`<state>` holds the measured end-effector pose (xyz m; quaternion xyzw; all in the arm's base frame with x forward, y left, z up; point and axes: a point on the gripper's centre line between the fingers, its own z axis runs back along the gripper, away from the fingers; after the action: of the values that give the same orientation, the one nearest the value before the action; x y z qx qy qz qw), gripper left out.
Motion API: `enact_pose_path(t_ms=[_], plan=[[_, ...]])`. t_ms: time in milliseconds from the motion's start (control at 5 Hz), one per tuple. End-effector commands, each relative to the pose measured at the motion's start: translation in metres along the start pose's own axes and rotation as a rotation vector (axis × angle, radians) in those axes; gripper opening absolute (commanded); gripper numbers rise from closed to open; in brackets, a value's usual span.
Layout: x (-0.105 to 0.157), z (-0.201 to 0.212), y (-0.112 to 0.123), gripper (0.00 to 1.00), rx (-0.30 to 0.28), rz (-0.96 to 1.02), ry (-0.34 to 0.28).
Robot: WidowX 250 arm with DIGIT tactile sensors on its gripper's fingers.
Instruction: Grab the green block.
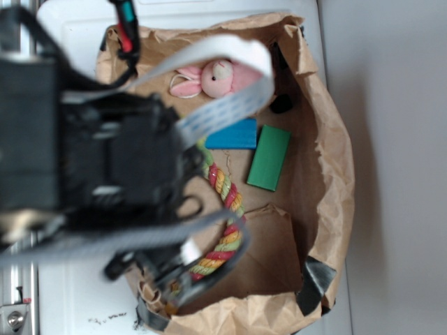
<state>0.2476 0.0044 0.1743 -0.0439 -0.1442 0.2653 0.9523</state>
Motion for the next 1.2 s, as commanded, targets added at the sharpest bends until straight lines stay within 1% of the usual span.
enact_pose_path(t_ms=[0, 200, 400, 600, 800, 1000], plan=[[0.028, -0.014, 0.009, 1.00, -0.006, 0.055, -0.029], [0.039, -0.027, 0.015, 1.00, -0.021, 0.176, -0.048], [0.039, -0.041, 0.012, 1.00, 0.004, 0.225, -0.047], [0.041, -0.053, 0.010, 1.00, 0.021, 0.275, -0.063], [0.046, -0.074, -0.002, 1.00, 0.039, 0.313, -0.051], [0.050, -0.084, -0.014, 1.00, 0.061, 0.353, -0.047]])
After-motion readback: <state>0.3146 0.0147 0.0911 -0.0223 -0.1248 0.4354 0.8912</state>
